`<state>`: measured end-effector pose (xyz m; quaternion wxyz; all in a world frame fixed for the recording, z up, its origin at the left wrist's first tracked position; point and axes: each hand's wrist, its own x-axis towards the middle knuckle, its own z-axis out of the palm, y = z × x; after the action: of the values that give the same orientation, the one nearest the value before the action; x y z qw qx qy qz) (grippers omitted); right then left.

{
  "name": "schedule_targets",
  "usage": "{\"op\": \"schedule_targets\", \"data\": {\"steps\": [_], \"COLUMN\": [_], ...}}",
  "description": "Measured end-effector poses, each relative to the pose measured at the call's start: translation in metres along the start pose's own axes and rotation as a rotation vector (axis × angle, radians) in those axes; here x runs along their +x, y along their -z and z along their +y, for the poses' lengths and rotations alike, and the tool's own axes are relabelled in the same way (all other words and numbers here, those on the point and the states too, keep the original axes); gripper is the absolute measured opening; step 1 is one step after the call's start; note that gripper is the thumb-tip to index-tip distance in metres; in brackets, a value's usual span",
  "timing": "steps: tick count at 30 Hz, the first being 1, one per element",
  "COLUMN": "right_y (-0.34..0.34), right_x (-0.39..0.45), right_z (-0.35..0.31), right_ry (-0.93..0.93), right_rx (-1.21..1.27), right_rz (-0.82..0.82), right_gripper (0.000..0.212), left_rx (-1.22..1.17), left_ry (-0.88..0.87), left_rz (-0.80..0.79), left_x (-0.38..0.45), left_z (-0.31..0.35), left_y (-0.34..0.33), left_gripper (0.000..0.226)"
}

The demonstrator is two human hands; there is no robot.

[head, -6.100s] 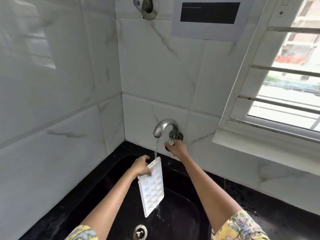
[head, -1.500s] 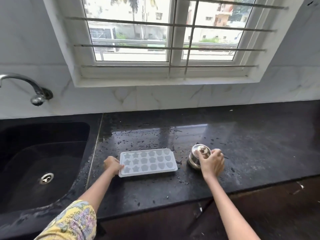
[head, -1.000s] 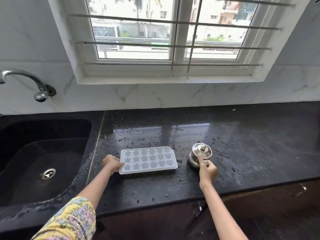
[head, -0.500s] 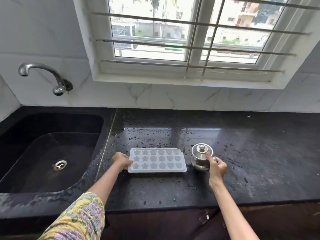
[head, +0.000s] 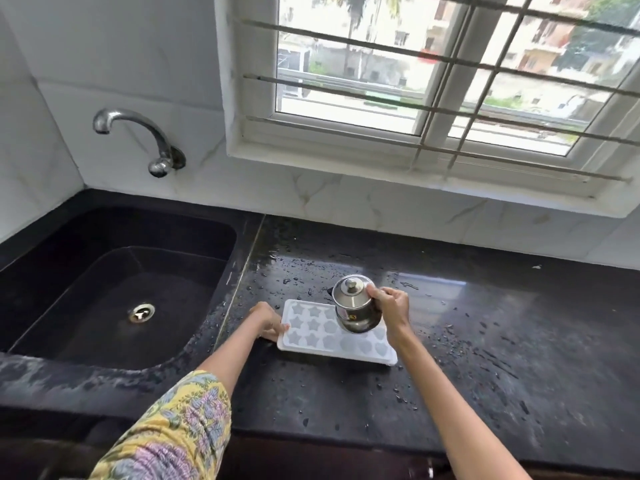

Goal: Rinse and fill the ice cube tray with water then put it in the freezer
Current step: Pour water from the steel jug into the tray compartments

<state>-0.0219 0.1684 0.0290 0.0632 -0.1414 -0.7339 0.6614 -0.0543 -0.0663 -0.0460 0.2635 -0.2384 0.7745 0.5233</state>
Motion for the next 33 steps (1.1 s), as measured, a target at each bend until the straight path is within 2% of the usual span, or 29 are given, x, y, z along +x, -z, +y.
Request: {"op": "schedule_targets", "data": {"steps": [4,9,14,18,25,27,31,33], "right_y": [-0.015,-0.026,-0.032,-0.04,-0.047,-0.047,-0.047,-0.046], "right_x": [0.009,0.018,0.025,0.028,0.031,0.031,0.031,0.032], "right_z": [-0.006,-0.007,-0.009,-0.01,-0.009,-0.009,-0.009,-0.009], "right_ry": [0.011,0.027,0.05,0.051,0.075,0.078,0.095,0.1], "right_rx": [-0.093,-0.157,-0.223,-0.22,-0.252,-0.253,-0.256,-0.267], "right_rz": [-0.05,-0.11,-0.138,-0.162,-0.161,-0.158,-0.152,-0.155], "right_gripper": [0.038,0.029,0.034,0.028,0.025,0.028,0.048,0.04], "left_rx": [0.049,0.005,-0.023,-0.019,0.008,0.026,0.043,0.043], "left_ry": [-0.008,0.029,0.053,0.065,0.064,0.062,0.058,0.055], "left_rz": [-0.043,-0.111,-0.125,-0.133,-0.132,-0.125,-0.124,-0.122], "left_x": [0.003,-0.003,-0.013,-0.016,-0.016,-0.017,-0.017,-0.017], "left_z": [0.0,0.005,0.011,0.012,0.013,0.013,0.013,0.013], "left_y": [0.003,0.006,0.005,0.005,0.006,0.006,0.005,0.005], "left_gripper": [0.041,0.015,0.018,0.014,0.024,0.025,0.019,0.018]}}
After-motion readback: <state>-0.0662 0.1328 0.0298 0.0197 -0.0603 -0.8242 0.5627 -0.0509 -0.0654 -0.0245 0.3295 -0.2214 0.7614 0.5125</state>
